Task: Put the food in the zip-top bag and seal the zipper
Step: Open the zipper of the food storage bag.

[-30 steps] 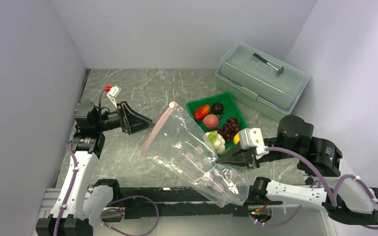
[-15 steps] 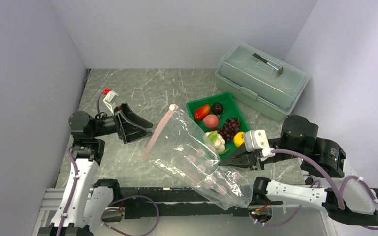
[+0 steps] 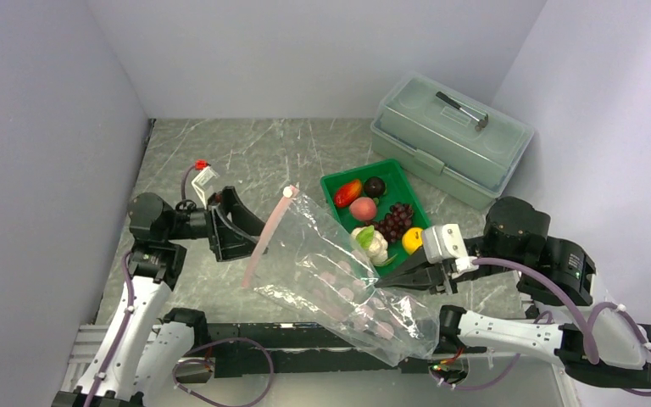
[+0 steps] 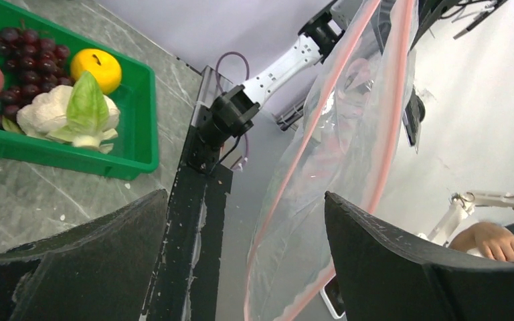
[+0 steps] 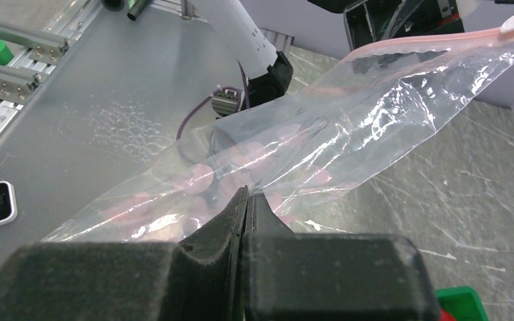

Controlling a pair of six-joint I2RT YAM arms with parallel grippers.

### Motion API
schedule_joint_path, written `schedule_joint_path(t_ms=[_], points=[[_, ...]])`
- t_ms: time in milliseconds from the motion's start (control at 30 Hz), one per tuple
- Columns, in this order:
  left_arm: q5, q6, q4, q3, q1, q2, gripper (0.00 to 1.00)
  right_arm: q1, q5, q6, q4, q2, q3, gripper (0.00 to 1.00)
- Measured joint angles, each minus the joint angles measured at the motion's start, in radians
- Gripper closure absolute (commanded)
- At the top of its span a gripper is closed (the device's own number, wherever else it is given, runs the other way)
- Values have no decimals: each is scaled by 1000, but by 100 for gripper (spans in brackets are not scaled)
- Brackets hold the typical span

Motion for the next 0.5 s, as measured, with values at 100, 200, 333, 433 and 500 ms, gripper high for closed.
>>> schedule_joint_path(t_ms=[100, 200, 333, 433, 500], points=[[5, 29, -32, 0, -24, -3, 10, 0, -10, 0, 13, 10, 0, 100], [9, 26, -27, 0, -36, -2, 12, 0, -20, 0, 25, 21, 0, 100], [22, -1, 30, -4, -43, -2, 18, 0, -29, 0, 44, 33, 0, 100], [25, -15, 59, -9, -50, -2, 23, 0, -32, 0, 57, 37, 0, 100], [29, -18, 61, -10, -56, -2, 25, 0, -32, 0, 67, 39, 0, 100]])
